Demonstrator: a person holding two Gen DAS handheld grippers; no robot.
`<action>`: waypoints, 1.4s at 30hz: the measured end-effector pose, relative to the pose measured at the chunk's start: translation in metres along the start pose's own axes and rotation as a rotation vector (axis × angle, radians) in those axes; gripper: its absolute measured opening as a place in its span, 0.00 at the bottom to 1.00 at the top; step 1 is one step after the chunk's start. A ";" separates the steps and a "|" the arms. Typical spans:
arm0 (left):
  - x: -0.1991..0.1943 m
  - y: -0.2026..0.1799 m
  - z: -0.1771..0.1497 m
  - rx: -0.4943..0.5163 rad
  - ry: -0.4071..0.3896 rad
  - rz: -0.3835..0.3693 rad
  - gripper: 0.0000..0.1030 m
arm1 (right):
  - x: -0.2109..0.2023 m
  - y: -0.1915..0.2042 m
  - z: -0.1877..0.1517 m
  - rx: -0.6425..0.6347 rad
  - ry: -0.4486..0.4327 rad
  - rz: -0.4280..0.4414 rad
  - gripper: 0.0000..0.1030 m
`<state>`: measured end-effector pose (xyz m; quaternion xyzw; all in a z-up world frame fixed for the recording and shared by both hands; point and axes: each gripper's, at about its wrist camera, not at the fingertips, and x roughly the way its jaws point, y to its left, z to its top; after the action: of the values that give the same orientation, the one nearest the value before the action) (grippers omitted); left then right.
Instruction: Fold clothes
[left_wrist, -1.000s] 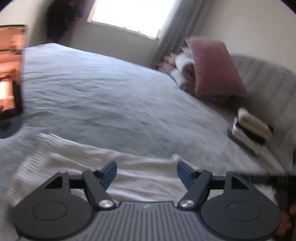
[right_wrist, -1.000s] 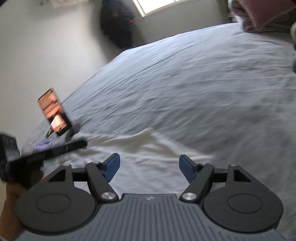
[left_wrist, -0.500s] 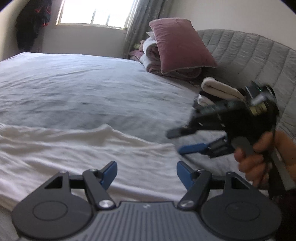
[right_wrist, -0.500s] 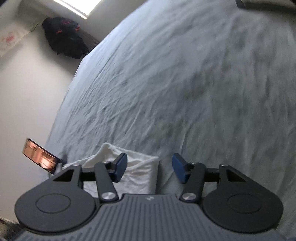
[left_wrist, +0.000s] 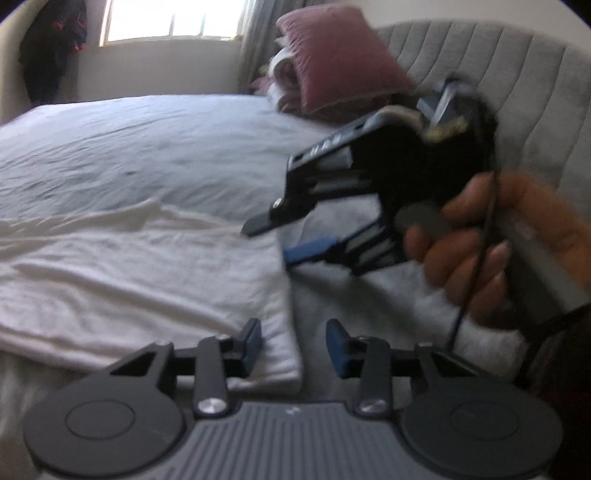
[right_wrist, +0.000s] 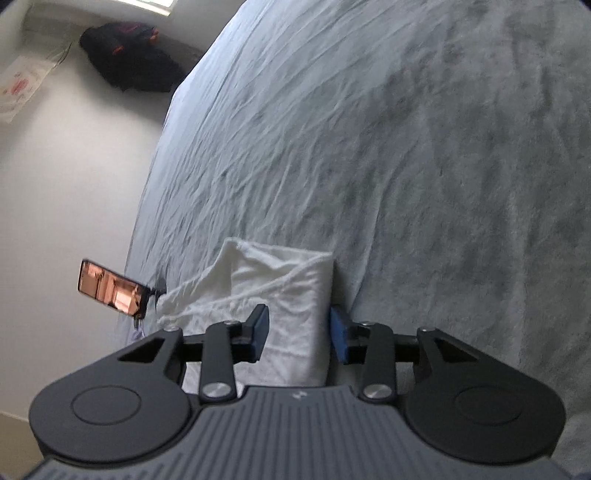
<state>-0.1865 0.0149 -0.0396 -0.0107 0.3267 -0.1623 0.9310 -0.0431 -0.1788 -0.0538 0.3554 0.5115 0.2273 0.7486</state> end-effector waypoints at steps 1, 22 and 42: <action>0.000 -0.002 -0.003 0.013 0.003 0.017 0.38 | -0.001 -0.001 -0.001 -0.004 0.005 0.004 0.39; 0.006 0.075 0.018 -0.084 0.017 0.138 0.39 | -0.013 0.007 0.001 -0.039 -0.005 -0.033 0.41; 0.000 0.098 0.023 -0.065 -0.073 0.189 0.40 | -0.005 0.058 -0.014 -0.448 -0.144 -0.127 0.43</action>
<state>-0.1433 0.1060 -0.0333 -0.0159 0.2971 -0.0627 0.9527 -0.0568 -0.1405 -0.0099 0.1630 0.4150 0.2618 0.8560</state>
